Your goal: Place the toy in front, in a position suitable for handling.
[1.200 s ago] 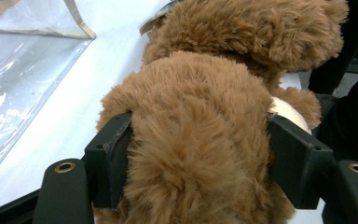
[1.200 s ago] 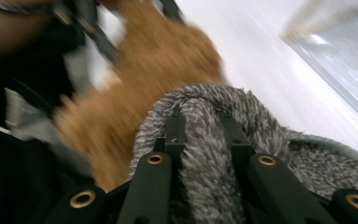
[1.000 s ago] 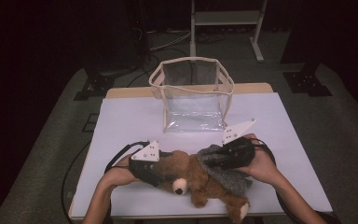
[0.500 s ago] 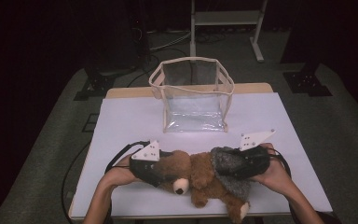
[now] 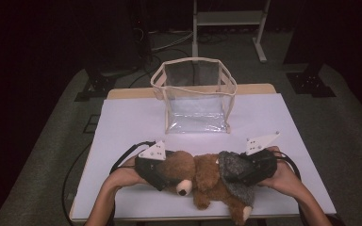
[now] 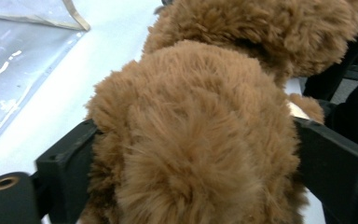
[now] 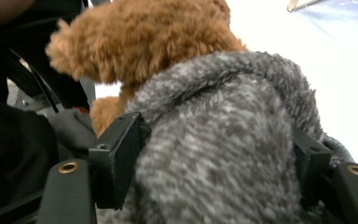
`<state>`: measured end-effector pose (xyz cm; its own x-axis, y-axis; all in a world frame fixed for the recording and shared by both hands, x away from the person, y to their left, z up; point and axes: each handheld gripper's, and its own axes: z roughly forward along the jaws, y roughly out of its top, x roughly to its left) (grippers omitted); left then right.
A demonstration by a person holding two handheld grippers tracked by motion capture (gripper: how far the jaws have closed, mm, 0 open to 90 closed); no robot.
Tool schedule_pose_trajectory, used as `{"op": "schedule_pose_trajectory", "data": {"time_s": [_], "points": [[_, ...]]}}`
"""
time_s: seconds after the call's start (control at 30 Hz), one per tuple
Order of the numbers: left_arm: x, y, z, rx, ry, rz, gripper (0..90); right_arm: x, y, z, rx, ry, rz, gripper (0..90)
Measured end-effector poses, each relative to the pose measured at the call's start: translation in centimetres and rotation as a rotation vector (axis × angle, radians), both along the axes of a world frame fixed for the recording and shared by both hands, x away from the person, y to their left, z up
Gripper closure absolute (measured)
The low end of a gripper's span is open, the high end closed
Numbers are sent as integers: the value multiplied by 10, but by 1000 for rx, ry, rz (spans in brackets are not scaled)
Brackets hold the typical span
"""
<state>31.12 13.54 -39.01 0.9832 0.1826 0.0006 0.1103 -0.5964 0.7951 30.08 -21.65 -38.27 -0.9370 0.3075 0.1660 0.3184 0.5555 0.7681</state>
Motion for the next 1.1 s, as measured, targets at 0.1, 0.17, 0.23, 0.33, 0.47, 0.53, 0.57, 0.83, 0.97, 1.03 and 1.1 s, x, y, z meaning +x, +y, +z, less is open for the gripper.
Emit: {"op": "schedule_pose_trajectory", "data": {"time_s": [0.1, 0.17, 0.23, 0.33, 0.47, 0.53, 0.57, 0.83, 0.97, 1.03, 1.1], "points": [[0, 0, 0, -1, 3, -6, 108, 0, -2, -2, -3, 0, 10, 274], [0, 0, -1, 0, 5, -5, 107, 0, 1, -3, -10, -4, 19, 244], [1, -1, -1, -3, 12, 2, 107, 1, 5, -5, -19, -1, 28, 196], [2, -1, -2, -3, 19, 3, 108, 1, 14, -10, -59, -22, 39, 147], [4, -1, -3, -11, 31, -2, 137, 6, 21, -17, -82, -35, 32, 129], [4, -2, -4, -18, 25, -6, 181, 11, 23, -22, -75, -18, 28, 122], [4, -3, -4, -26, 24, 1, 211, 13, 24, -24, -66, -16, 28, 124], [7, -6, 3, -92, -36, 47, 423, 16, 22, -14, -70, -39, -35, 489], [13, -12, 12, -118, -58, 33, 436, 25, 12, 1, -28, -45, -37, 707], [18, -18, 17, -134, -70, 14, 441, 32, 3, 14, 37, -40, -45, 778], [21, -23, 21, -119, -77, 3, 440, 39, 5, 22, -31, -58, -36, 767]]}}
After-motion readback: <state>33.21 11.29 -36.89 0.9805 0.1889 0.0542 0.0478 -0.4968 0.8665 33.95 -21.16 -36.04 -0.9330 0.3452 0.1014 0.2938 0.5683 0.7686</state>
